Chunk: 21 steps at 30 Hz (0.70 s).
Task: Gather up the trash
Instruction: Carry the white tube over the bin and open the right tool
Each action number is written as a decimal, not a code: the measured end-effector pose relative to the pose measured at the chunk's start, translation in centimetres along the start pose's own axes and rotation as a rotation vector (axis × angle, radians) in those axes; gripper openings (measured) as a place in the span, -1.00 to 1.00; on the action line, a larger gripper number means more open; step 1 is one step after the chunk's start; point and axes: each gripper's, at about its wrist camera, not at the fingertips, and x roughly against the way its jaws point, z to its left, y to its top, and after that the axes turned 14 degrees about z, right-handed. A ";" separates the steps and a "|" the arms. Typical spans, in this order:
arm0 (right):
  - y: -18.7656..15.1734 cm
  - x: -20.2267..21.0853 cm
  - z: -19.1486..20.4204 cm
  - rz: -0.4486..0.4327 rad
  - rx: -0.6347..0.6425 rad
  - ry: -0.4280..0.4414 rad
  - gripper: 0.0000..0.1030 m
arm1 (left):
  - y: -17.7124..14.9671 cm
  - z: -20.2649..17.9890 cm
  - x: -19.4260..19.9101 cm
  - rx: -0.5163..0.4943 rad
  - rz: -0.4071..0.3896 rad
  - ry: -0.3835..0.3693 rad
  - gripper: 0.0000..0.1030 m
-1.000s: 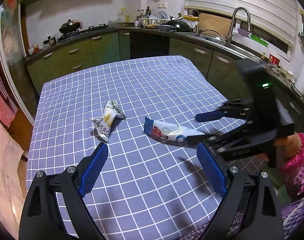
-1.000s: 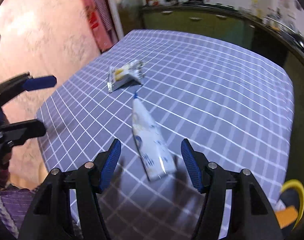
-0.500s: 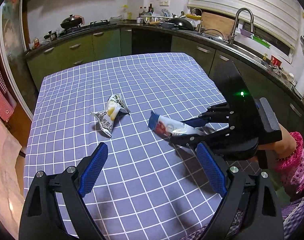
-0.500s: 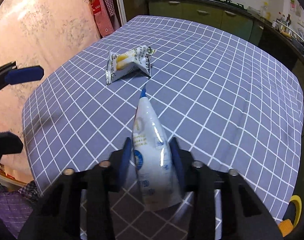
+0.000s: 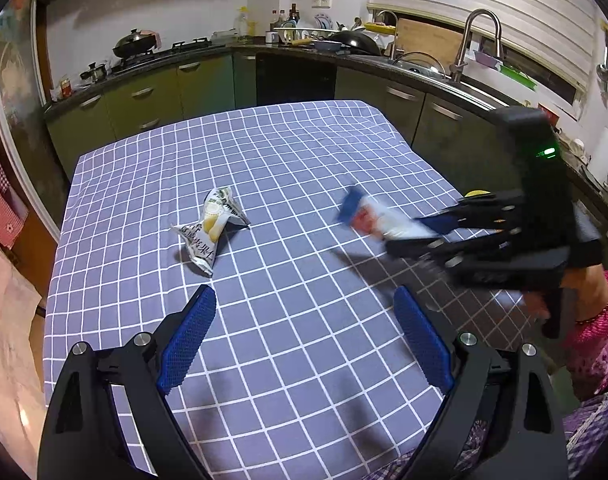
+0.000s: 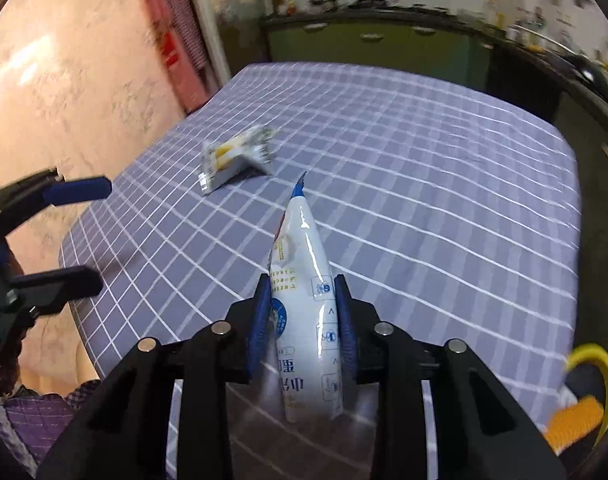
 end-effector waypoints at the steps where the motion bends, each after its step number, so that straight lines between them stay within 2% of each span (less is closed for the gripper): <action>1: -0.7 0.8 -0.9 -0.013 -0.031 -0.014 -0.42 | 0.1 -0.1 0.0 -0.005 0.000 -0.002 0.73; 7: -7.0 5.6 -8.8 -0.070 -0.311 -0.167 -0.42 | 0.6 -1.1 -0.6 -0.035 0.008 -0.021 0.73; 12: -12.6 7.6 -14.6 -0.068 -0.529 -0.269 -0.41 | 0.9 -1.9 -1.0 -0.055 0.015 -0.029 0.73; 18: -16.3 8.0 -17.7 -0.052 -0.663 -0.346 -0.39 | 1.4 -2.7 -1.1 -0.080 0.018 -0.028 0.73; 20: -16.8 7.9 -18.3 -0.041 -0.694 -0.391 -0.33 | 1.4 -2.8 -1.1 -0.086 0.019 -0.025 0.73; 21: -17.3 8.1 -18.6 -0.043 -0.707 -0.405 -0.18 | 1.5 -2.8 -1.1 -0.086 0.020 -0.025 0.73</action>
